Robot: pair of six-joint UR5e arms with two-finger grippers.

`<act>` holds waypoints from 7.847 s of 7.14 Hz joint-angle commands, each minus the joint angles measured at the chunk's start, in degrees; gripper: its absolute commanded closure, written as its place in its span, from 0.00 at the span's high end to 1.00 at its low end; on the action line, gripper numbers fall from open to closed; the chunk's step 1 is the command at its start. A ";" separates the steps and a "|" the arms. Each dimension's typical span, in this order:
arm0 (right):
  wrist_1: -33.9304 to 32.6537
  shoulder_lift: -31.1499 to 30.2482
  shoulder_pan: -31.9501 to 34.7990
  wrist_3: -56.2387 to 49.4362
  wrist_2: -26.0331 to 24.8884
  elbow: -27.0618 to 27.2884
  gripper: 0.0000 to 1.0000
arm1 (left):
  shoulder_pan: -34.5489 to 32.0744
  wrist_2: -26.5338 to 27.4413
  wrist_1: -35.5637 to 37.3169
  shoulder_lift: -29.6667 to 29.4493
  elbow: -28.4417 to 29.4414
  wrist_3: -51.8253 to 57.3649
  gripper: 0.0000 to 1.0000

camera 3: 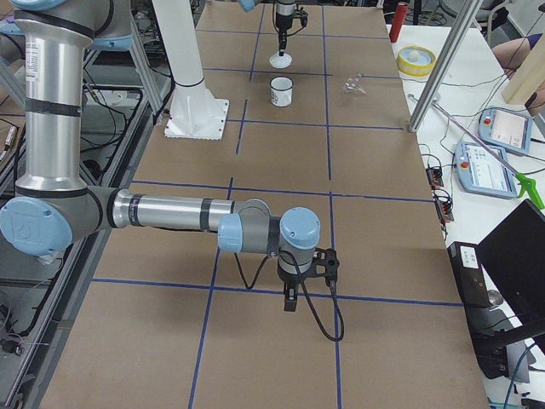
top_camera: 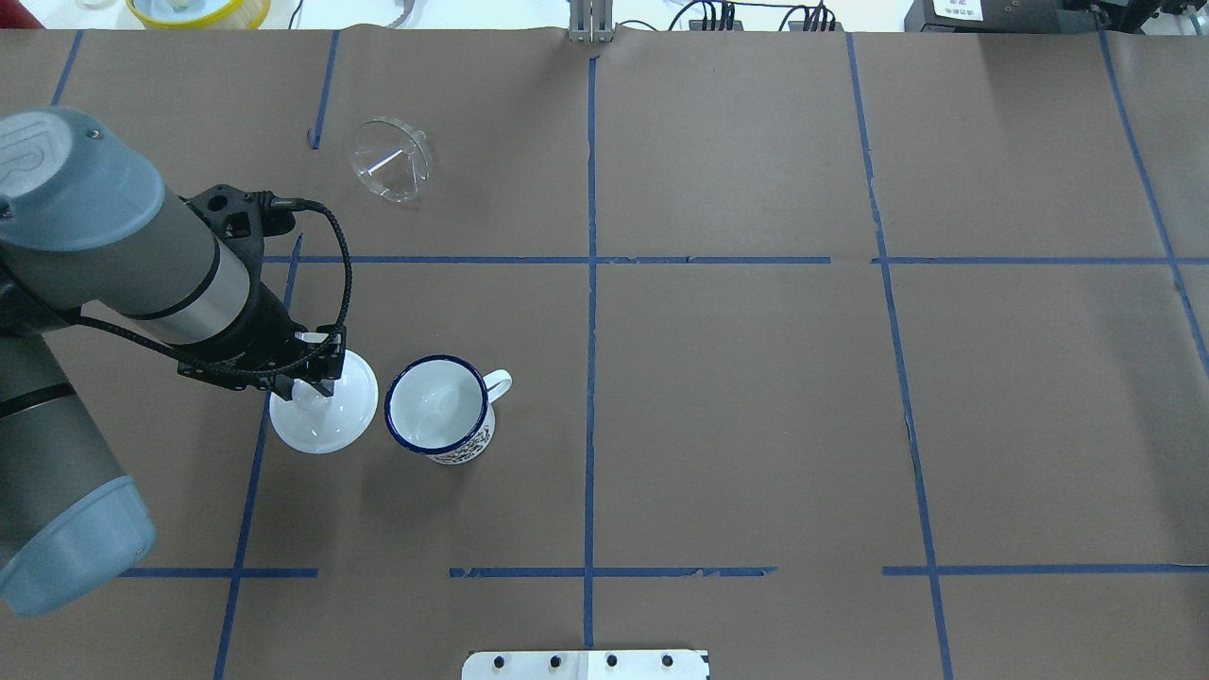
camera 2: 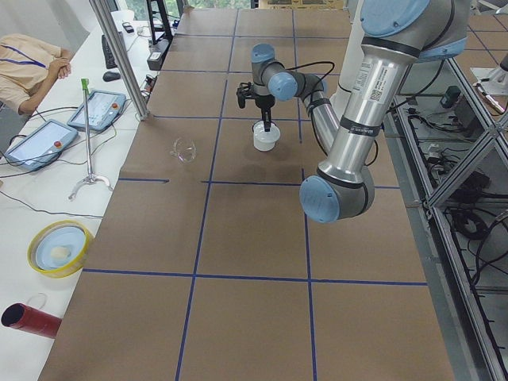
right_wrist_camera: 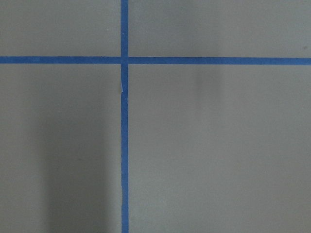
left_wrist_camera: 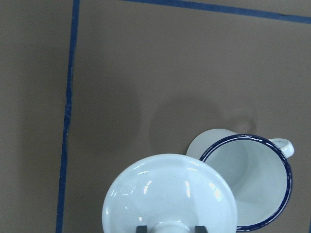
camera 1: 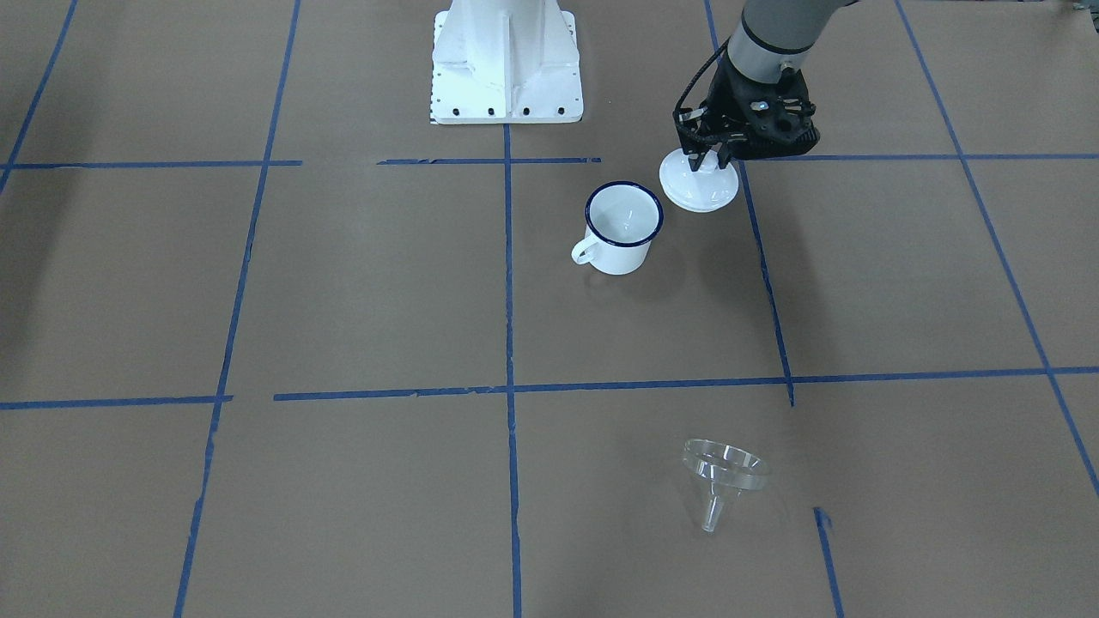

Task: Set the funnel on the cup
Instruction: 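Lower the lid onto the table and open the left gripper, then raise the left gripper and move it to the glass funnel, then grasp the clear glass funnel with the left gripper, then lift the funnel and carry it over the open mug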

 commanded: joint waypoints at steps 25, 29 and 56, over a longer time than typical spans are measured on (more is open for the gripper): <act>0.00 0.00 0.00 0.00 0.00 0.02 1.00 | -12.62 2.53 -49.29 3.69 24.81 -38.25 0.99; 0.00 0.00 0.00 0.00 0.00 0.02 1.00 | -12.18 22.82 -62.85 -5.04 35.27 -55.52 0.99; 0.00 0.00 0.00 0.00 0.00 0.02 1.00 | -8.93 23.98 -43.89 -15.47 28.09 -57.78 0.00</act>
